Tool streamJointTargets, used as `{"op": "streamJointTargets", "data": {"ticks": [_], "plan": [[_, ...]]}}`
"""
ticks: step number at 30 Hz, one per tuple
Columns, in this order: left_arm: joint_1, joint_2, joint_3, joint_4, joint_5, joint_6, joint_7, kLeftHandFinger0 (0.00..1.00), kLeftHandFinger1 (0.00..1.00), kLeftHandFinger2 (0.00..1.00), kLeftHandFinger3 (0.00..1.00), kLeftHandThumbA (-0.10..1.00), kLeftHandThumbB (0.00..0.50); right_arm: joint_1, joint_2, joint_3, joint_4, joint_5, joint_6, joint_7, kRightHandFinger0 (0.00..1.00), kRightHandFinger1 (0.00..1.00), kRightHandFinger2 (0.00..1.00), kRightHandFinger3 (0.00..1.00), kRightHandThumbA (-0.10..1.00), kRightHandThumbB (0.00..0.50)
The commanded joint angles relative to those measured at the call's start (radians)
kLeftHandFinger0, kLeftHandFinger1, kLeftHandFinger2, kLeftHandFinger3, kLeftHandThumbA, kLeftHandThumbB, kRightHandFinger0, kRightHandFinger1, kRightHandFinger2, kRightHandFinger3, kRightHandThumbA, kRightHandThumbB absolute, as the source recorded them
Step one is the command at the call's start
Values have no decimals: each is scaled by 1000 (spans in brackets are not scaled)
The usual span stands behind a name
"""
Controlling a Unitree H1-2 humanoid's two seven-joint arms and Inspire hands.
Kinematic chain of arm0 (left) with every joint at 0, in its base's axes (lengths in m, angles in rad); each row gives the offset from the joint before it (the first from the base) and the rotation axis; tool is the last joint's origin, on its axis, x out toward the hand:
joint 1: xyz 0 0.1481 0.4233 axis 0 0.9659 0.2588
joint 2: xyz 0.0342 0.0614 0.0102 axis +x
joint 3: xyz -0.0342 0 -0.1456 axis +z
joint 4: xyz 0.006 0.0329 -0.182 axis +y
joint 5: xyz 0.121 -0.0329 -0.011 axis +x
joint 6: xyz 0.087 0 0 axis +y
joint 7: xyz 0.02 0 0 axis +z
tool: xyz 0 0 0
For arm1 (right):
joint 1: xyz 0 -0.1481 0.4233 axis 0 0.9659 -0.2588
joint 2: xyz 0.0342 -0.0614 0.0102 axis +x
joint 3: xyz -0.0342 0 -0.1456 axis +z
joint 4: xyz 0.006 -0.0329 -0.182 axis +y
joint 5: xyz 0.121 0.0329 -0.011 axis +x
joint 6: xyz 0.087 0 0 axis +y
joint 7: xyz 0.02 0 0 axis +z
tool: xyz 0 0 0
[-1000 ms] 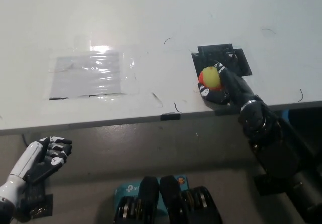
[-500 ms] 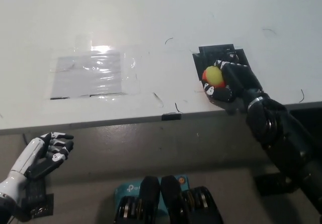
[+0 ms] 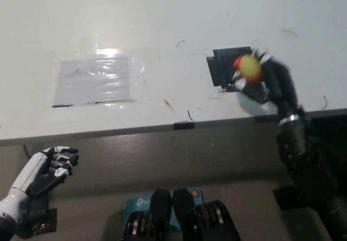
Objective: The robot uses right hand to squeeze a small tennis ball placed on the black area of the table
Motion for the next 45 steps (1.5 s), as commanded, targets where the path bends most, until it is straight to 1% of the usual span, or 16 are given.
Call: {"op": "streamJointTargets", "data": {"ticks": [1, 3, 5, 8, 14, 24, 29, 31, 32, 33, 36, 39, 40, 42, 44, 45], "plan": [[-5, 3, 10, -13, 8, -35, 11, 432, 496, 574, 656, 729, 25, -71, 28, -102, -132, 71, -121, -111, 0, 24, 354, 320, -100, 191], [-11, 4, 12, -5, 3, -40, 7, 432, 498, 577, 648, 718, 19, -76, 37, -131, -164, 71, -113, -104, 0, 0, 285, 266, -100, 186], [-15, 2, 14, -17, 3, -16, 5, 442, 505, 594, 650, 720, 16, -83, 36, -158, -154, 83, -148, -110, 0, 0, 324, 252, -100, 209], [-22, 7, 9, -21, 14, -11, 4, 448, 510, 605, 659, 723, 7, -81, 43, -171, -128, 67, -170, -121, 0, 0, 299, 179, -100, 185], [-26, 4, 11, -25, 4, -22, 1, 406, 487, 575, 646, 688, 16, -29, 64, -150, -136, 30, -134, -112, 0, 0, 263, 144, -100, 212], [-28, 7, 12, -32, 3, -22, -2, 413, 498, 577, 675, 659, 0, -9, 73, -149, -95, 23, -171, -128, 0, 0, 292, 159, -100, 211], [-26, 4, 18, -26, -6, -20, 0, 437, 506, 584, 658, 642, 0, -6, 66, -148, -94, 24, -144, -113, 40, 67, 374, 215, -100, 218], [-26, 2, 20, -25, -9, -20, 0, 443, 508, 584, 653, 629, 0, -7, 65, -148, -93, 24, -146, -112, 0, 65, 370, 225, -100, 208], [-24, 0, 22, -32, -14, -11, -2, 450, 512, 592, 675, 622, 0, -10, 60, -147, -84, 23, -157, -113, 56, 49, 355, 225, -100, 211], [-24, 0, 22, -31, -12, -15, -2, 446, 507, 590, 673, 618, 0, -11, 59, -147, -84, 22, -157, -113, 5, 33, 347, 223, -100, 215], [-25, 0, 21, -26, -10, -28, -1, 433, 499, 583, 650, 618, 0, -17, 58, -147, -78, 14, -151, -120, 0, 21, 350, 205, -100, 232], [-24, 1, 17, -37, 2, -21, 2, 413, 493, 564, 635, 637, 0, -24, 56, -149, -87, 24, -104, -91, 0, 34, 349, 199, -100, 233], [-22, 1, 16, -41, 4, -16, 1, 419, 498, 571, 640, 631, 0, -23, 52, -146, -92, 34, -90, -64, 0, 57, 405, 226, -100, 181], [-25, 1, 14, -37, 6, -10, 0, 422, 499, 574, 643, 630, 0, -31, 25, -114, -92, 36, -50, 32, 0, 146, 529, 319, -100, 161], [-27, 4, 16, -32, 1, -18, -3, 423, 499, 575, 646, 632, 0, -42, 9, -85, -75, 20, -22, 80, 0, 114, 520, 327, -100, 171], [-27, 5, 15, -29, 0, -19, -6, 426, 499, 580, 662, 641, 2, -46, -4, -63, -67, 0, 1, 110, 0, 108, 517, 340, -100, 206]]}}
